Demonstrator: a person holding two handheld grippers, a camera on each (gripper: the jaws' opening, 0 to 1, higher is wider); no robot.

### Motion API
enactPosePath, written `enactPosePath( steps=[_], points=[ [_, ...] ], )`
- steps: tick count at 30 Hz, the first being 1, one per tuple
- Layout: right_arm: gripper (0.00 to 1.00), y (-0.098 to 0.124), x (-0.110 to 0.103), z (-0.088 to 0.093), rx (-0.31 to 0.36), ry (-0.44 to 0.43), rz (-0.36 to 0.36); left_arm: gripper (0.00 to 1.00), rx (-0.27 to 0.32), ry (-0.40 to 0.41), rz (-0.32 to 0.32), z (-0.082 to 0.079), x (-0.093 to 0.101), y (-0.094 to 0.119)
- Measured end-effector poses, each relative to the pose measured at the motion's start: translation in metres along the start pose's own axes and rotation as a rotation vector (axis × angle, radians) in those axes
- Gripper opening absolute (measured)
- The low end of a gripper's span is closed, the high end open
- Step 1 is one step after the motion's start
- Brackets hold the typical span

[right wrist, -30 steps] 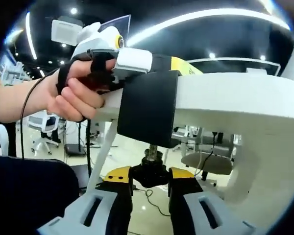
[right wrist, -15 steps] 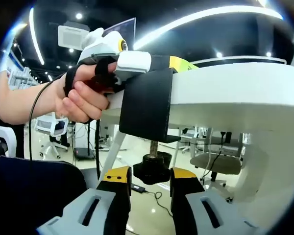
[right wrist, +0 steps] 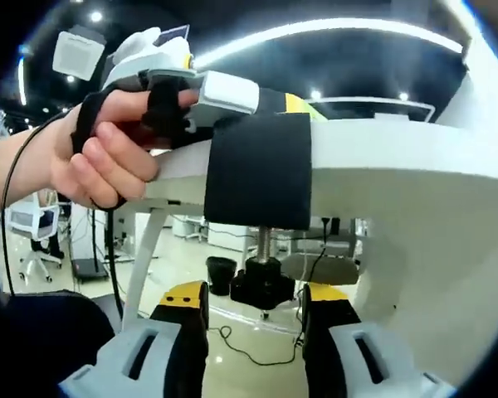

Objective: Clamp the fixed fixture on the desktop, loosen the retaining clip, secure it to the edge of the desk, and tighten the retaining clip.

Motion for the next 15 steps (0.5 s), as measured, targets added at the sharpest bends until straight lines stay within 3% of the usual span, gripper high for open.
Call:
enactPosePath(
  steps=[3, 5, 8, 15],
  points=[
    [0.30, -0.0028, 0.0006, -0.0009, -0.018, -0.059, -0.012, 0.04, 0.001, -0.001, 0.000, -0.0002, -0.0003, -0.0001],
    [0.27, -0.0059, -0.0028, -0.0002, -0.017, -0.015, -0.042, 0.04, 0.001, -0.001, 0.000, -0.0003, -0.0003, 0.0000],
    [0.27, -0.0024, -0.0026, 0.0013, -0.017, -0.027, -0.044, 0.04, 0.000, -0.002, 0.000, -0.0005, -0.0004, 0.0000],
    [0.27, -0.0059, -0.0007, 0.0029, 0.040, 0.009, -0.198, 0.04, 0.000, -0.003, 0.000, -0.0005, -0.0002, 0.0003]
  ],
)
Point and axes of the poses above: the point that each gripper's makers call its tool centre point, and the gripper's own axes: y roughly backward along the fingers, x roughly to its right, z roughly out of its underside, the point moved 6 cm from there along y, roughly backward along the fingers, and after that the axes turned 6 degrees about y, right-handed, at the moved point
